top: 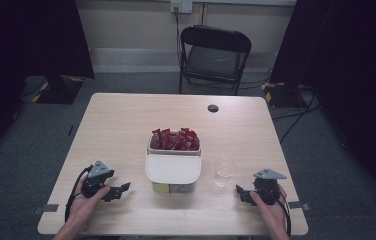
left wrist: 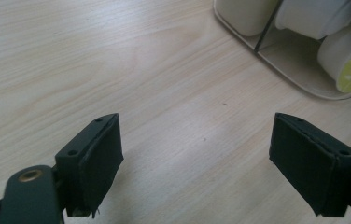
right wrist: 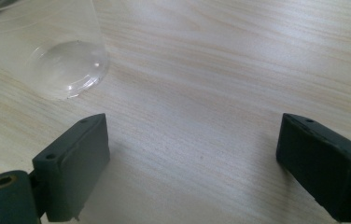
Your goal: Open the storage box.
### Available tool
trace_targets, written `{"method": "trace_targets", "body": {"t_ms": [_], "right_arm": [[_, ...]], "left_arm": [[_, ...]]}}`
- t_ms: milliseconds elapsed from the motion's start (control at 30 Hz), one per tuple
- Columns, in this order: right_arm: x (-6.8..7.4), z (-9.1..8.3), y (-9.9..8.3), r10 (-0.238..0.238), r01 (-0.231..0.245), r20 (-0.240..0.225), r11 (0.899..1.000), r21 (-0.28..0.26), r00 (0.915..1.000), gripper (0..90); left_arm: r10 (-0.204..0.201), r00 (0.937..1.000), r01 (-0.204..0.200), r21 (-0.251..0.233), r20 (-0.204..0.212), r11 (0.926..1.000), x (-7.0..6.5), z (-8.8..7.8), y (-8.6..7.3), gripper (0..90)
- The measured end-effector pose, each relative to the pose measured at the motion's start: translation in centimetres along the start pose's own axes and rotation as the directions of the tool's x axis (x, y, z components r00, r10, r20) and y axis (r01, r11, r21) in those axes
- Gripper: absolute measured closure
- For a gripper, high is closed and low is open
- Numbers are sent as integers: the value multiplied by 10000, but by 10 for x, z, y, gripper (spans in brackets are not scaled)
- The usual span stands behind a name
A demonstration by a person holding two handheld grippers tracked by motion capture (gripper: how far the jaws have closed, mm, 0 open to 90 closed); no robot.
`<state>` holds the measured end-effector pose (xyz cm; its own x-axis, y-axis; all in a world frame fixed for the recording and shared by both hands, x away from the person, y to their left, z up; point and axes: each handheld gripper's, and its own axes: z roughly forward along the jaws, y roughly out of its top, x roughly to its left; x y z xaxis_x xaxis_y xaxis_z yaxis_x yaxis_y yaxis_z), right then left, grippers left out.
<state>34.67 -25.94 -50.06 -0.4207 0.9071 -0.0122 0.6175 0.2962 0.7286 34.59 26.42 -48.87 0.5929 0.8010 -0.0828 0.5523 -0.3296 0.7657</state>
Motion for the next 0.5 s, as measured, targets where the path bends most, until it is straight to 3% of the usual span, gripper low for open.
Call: {"method": "trace_targets", "body": {"t_ms": [500], "right_arm": [[0, 0, 0, 4, -4, 1, 10000, 3, 10000, 91]], "left_arm": [[230, 9979, -220, -172, 607, 9996, -14, 0, 10, 163]]}}
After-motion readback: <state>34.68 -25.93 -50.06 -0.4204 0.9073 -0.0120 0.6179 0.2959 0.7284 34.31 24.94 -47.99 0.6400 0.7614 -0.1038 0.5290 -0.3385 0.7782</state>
